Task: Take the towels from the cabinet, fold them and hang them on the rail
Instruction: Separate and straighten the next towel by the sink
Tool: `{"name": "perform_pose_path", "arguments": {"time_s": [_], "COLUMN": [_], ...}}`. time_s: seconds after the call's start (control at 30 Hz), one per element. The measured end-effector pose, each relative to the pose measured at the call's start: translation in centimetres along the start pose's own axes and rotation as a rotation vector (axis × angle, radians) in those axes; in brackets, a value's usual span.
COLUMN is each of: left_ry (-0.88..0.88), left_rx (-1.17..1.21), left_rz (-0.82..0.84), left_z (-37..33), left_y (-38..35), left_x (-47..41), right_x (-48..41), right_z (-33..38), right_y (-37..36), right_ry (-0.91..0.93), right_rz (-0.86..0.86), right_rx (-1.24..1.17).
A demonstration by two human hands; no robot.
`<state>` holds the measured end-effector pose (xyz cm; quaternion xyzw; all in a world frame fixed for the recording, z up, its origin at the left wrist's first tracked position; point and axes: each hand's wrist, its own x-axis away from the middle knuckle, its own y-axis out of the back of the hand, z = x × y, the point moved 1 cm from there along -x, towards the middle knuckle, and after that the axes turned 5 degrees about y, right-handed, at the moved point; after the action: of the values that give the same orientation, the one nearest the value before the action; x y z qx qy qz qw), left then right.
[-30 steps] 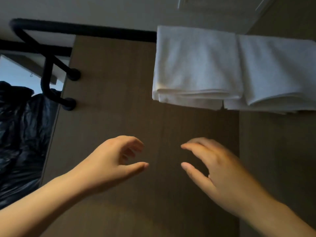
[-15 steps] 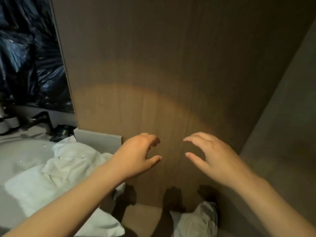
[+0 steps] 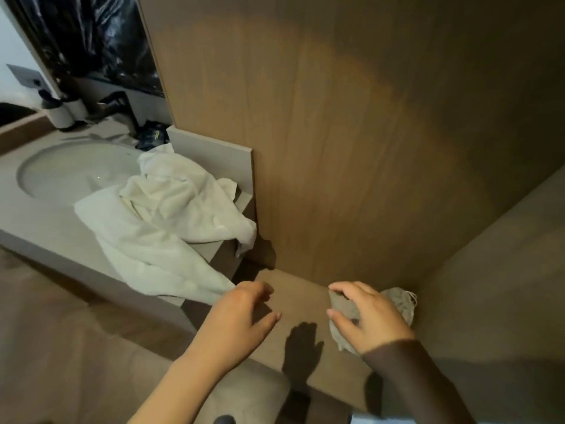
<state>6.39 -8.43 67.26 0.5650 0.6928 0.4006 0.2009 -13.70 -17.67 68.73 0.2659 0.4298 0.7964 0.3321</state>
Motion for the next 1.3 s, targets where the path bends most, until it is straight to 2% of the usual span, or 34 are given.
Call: {"name": "perform_pose_path", "arguments": {"time_s": [0.33, 0.67, 1.0, 1.07, 1.3], "left_ry": [0.175, 0.246, 0.283, 0.315, 0.251], "left_rx": [0.12, 0.161, 0.23, 0.263, 0.216], "left_rz": [-0.082, -0.184, -0.188, -0.193, -0.173], "left_z": [6.2, 16.9, 26.0, 27.0, 29.5], "left_y": [2.4, 10.8, 18.1, 18.6, 21.1], "left_x": [4.1, 6.0, 5.7, 5.4, 1.9], "right_x": [-2.7, -8.7, -12.9, -14.0, -19.1], "right_z": [5.7, 16.4, 24.4, 25.1, 26.2], "right_y": [-4.9, -9.6, -14.1, -14.5, -15.2], "right_ry": [0.08, 0.137, 0.052, 0.051, 0.076], "right_rz": [0.13, 0.132, 0.071, 0.064, -0.016], "right_rx": [-0.014, -0.07, -0.114, -0.136, -0.144]}}
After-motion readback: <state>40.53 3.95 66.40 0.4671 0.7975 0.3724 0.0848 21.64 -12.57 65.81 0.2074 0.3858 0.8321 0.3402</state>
